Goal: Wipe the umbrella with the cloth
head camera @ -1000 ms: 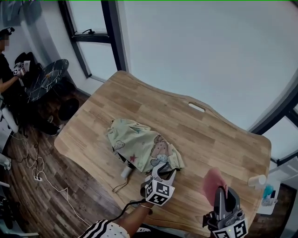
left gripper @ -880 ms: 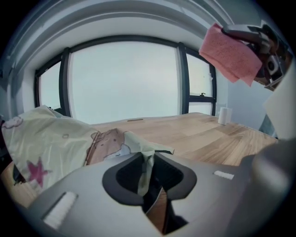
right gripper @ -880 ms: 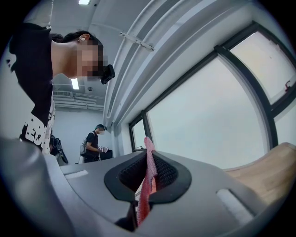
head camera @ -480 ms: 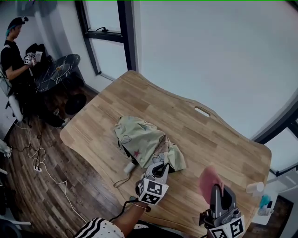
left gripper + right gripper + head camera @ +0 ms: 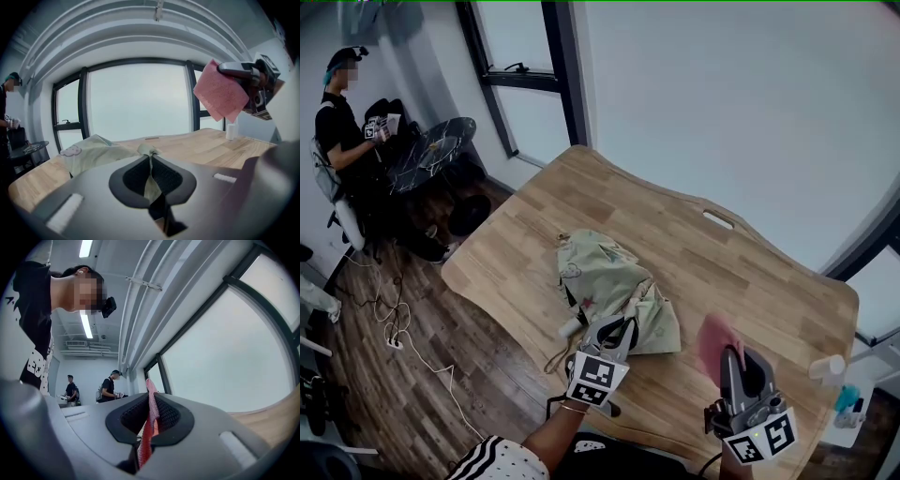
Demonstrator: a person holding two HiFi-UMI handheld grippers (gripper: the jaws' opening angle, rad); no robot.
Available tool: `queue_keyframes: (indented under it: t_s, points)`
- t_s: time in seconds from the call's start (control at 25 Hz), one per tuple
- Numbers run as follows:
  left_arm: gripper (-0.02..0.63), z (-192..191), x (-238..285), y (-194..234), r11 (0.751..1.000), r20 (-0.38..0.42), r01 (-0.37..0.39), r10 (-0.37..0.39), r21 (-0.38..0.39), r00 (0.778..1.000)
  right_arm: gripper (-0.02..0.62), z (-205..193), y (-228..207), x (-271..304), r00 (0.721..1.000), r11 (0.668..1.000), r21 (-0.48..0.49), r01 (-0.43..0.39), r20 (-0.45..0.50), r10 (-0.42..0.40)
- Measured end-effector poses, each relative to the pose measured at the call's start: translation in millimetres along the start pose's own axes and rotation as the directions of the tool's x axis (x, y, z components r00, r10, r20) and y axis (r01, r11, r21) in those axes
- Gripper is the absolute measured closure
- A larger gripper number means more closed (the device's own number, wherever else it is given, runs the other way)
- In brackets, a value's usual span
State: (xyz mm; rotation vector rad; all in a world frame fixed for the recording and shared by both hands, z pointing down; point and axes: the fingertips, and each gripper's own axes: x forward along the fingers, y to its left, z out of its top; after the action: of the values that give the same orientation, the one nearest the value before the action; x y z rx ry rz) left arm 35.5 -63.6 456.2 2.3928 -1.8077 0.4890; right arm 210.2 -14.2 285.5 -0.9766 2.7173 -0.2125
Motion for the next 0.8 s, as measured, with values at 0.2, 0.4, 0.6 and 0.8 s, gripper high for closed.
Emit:
queue_keyframes:
  t_s: [0.2, 0.4, 0.6, 0.8]
  points:
    - [0.592, 5, -6, 4, 1.000, 0.022, 0.009, -0.009, -0.005, 1.000, 0.574, -7, 5, 10, 1.000, 1.000, -0.006, -0.011, -0.009, 0.011]
    - [0.594, 11, -10, 8, 0.999, 0.047, 0.037, -0.036, -0.030, 0.998, 0.574, -15, 10, 18, 1.000, 1.000, 0.004, -0.007, -0.016, 0.007]
    - [0.594, 23, -13, 15, 0.994, 0.091, 0.106, -0.102, -0.035, 0.991, 0.574, -22, 15, 31, 0.999, 0.999, -0.031, 0.022, -0.031, -0.023]
    - [0.594, 32, -9, 32, 0.974, 0.117, 0.208, -0.197, -0.089, 0.973, 0.574, -36, 17, 58, 0.995, 0.995, -0.036, 0.090, -0.035, -0.092]
